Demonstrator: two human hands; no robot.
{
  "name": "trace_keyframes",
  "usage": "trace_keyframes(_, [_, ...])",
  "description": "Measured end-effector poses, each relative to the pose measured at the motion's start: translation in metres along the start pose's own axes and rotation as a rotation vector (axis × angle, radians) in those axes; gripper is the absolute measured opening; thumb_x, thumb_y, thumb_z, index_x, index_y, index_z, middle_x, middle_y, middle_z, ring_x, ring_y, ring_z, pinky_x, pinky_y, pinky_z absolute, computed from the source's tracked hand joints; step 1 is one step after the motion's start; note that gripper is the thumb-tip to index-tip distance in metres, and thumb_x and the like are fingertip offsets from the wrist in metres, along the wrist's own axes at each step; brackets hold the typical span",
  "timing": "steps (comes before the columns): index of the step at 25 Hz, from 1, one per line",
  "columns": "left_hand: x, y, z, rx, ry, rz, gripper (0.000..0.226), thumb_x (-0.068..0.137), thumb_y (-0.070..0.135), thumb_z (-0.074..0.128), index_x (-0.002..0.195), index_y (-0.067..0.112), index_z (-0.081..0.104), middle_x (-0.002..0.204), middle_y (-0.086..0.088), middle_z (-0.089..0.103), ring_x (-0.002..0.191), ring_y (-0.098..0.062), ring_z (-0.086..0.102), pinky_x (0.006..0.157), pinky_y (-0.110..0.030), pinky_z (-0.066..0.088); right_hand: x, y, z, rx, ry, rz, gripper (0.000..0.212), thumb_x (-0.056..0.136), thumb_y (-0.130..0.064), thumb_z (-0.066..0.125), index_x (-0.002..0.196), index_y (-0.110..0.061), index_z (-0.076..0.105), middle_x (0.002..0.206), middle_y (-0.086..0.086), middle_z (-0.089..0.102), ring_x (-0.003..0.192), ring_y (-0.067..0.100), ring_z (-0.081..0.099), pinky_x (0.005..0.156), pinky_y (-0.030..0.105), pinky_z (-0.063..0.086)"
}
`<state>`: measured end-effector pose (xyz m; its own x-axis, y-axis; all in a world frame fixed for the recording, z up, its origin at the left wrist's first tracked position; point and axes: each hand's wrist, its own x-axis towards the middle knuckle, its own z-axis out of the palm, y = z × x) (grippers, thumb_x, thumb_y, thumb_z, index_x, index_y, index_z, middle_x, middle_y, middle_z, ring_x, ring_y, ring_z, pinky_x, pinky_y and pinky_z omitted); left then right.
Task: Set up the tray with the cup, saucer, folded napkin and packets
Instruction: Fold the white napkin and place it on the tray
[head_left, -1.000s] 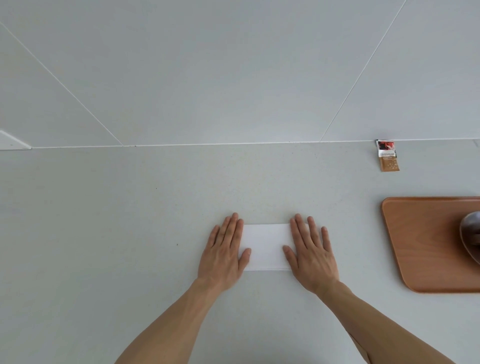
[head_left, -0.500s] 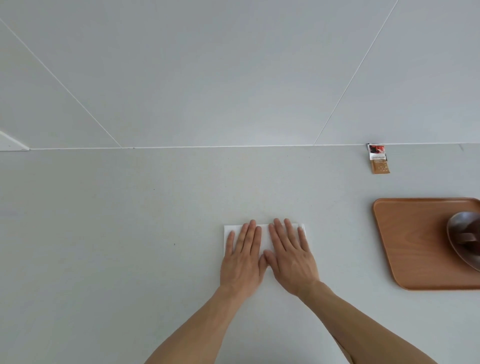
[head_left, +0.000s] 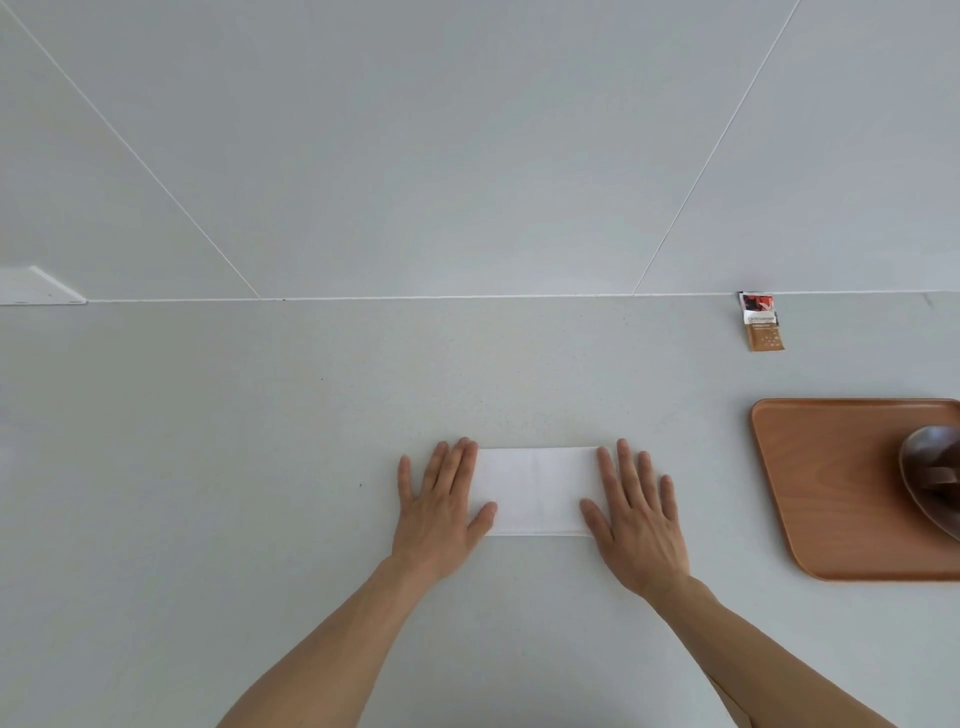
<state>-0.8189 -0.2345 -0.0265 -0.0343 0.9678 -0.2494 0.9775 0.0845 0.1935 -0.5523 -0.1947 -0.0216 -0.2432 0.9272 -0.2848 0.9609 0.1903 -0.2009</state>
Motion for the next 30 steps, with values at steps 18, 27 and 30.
trace_keyframes(18, [0.013,0.003,-0.046,-1.059,-0.207,-0.560,0.017,0.085,0.020,0.065,0.098,0.009,0.062,0.101,-0.008,0.071,0.089,-0.025,0.068,0.080,-0.041,0.054,-0.040,0.002,0.010,0.062,-0.087,0.097,0.072,0.089,-0.071,0.001,0.150,-0.039,-0.017,0.158,-0.009,-0.029,0.143,0.017,-0.033,0.117,0.054,-0.017])
trace_keyframes(27, [-0.004,-0.020,-0.085,-0.924,0.000,-0.445,0.013,0.085,0.032,0.063,0.092,0.022,0.059,0.080,0.001,0.064,0.071,-0.020,0.062,0.061,-0.036,0.048,-0.044,-0.017,0.018,0.066,-0.024,-0.030,0.070,0.091,-0.068,-0.003,0.151,-0.035,-0.016,0.161,-0.015,-0.016,0.146,0.014,-0.027,0.117,0.050,-0.018])
trace_keyframes(30, [-0.004,-0.003,-0.097,-0.960,-0.047,-0.386,0.028,0.080,0.033,0.068,0.104,0.031,0.054,0.073,0.002,0.061,0.060,-0.014,0.060,0.054,-0.029,0.047,-0.033,0.017,0.009,-0.013,-0.003,0.053,0.072,0.089,-0.066,-0.004,0.154,-0.034,-0.009,0.163,-0.011,-0.013,0.147,0.017,-0.024,0.117,0.053,-0.014])
